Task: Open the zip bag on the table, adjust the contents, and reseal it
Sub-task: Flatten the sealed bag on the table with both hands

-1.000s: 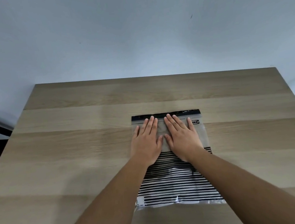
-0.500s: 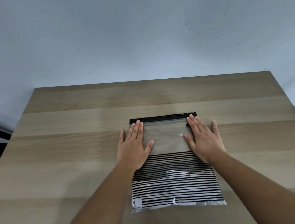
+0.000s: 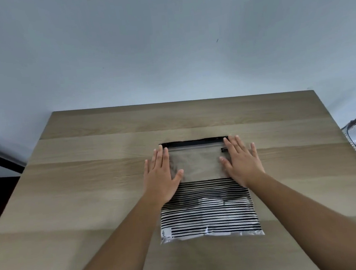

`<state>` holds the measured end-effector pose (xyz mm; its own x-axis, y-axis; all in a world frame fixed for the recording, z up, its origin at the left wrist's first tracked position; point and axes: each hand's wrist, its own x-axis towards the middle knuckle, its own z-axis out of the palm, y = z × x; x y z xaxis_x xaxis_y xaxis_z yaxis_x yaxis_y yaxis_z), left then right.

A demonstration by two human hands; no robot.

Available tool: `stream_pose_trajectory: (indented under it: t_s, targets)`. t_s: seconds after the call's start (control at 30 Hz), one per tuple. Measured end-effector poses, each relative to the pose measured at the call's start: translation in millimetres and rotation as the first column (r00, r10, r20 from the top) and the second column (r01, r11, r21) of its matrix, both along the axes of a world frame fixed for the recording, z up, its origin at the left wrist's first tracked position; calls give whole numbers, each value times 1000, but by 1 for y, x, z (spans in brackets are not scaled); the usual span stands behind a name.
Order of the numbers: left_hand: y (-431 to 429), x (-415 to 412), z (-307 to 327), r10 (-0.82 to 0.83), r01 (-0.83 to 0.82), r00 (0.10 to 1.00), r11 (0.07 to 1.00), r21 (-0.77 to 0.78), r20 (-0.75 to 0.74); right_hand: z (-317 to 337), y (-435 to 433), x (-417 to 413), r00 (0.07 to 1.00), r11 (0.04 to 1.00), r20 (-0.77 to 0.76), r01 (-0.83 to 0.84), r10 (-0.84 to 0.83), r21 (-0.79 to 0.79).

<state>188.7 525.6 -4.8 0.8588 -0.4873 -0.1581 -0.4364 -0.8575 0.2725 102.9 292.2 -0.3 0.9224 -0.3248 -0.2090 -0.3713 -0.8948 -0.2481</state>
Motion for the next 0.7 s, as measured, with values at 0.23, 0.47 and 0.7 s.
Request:
stream_pose_trajectory:
  t_s: [0.23,0.47,0.7]
  targets:
    - [16,-86,-1,-174,175,984,984,-26,35,10,85,-57,979,979,146,-159,140,130]
    - [30,-114,-23,-173,172,983,985,32,58,-18,103,-86,963,963,1,-269,269,27]
    - [37,-112,-26,-176,175,981,984,20,79,-26,91,-94,970,969,-4,-241,241,-45]
